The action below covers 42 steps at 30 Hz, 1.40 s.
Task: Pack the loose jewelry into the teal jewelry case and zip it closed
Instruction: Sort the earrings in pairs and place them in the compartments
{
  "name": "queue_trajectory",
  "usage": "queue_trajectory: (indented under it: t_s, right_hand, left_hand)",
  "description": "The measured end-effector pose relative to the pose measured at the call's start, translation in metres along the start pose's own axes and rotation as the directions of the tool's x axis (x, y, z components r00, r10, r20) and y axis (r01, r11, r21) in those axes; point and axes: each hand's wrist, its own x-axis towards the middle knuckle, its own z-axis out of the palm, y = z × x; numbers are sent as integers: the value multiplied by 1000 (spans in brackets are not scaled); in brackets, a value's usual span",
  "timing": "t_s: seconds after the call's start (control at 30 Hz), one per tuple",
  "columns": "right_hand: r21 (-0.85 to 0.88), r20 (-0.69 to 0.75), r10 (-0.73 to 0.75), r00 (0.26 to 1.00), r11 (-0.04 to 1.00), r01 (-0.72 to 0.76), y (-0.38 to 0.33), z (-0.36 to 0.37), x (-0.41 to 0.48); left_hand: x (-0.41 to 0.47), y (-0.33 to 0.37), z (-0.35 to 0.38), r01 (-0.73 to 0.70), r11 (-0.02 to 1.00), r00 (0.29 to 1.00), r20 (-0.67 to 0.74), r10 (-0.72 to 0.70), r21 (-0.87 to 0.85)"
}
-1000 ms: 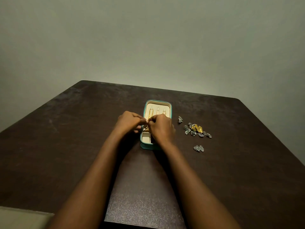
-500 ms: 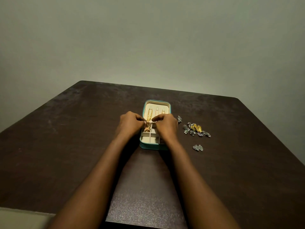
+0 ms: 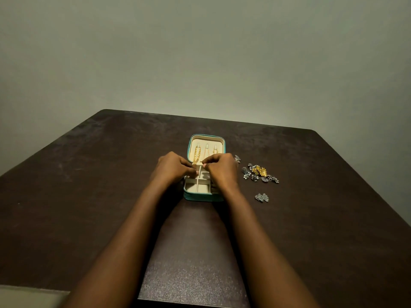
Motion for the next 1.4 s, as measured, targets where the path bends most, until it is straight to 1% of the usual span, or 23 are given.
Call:
queue_trajectory:
  t_s: [0.13,0.23,0.3,0.37,0.43,0.53,0.63,0.7,0.83,0.9,0.97,1.13,1.3,1.4]
  right_hand:
    - [11,-1,-15,1000,1000,15,2,-1,-1]
    - [24,7,-24,1000,999,24,4,-2,-3]
    - [39,-3,-29,1000,999,29,5,-3,-3]
    - [50,-10,-36,999,998,36,5,-6,-3]
    - [50,5,-39,999,998,39,7,-9,-1]
    - [73,-13,-16,1000,997,17,11,-18,2]
    - [30,-42,-26,999,999,27,19,-36,9]
    - [-2,-73,-18,997,1000,18,29,-54,17]
    - [-84,-274,24,961,995,-49,54,-92,36]
    - [-133,-310,24,950,989,-68,66,-104,40]
    - [-162,-281,17,960,985,-65,73,-109,43]
    - [-267,-156,-57,986,964,13,75,-107,46]
    - [-367,-117,-126,985,927,75,79,-104,48]
    - [-431,-84,-166,982,895,115,81,-102,47]
  left_hand:
    - [-3,-1,-1,-36,999,999,-18,35,-33]
    - [-3,1,1,-60,995,995,-85,54,-73]
    - [-4,4,4,-75,995,989,-130,67,-59]
    - [-6,9,11,-95,995,978,-186,94,4]
    - [-12,15,19,-112,988,959,-249,136,107]
    - [-21,26,33,-189,941,919,-286,270,280]
    - [-27,40,44,-266,882,888,-257,381,389]
    - [-28,48,51,-304,853,879,-221,423,424]
    - [-28,64,66,-390,827,863,-152,482,405]
    - [-26,71,72,-410,817,860,-125,494,405]
    - [-20,77,78,-415,807,866,-91,492,420]
    - [-4,93,89,-409,759,885,16,466,507]
    - [1,107,98,-450,663,870,128,475,599]
    - [1,111,103,-465,611,860,163,484,641]
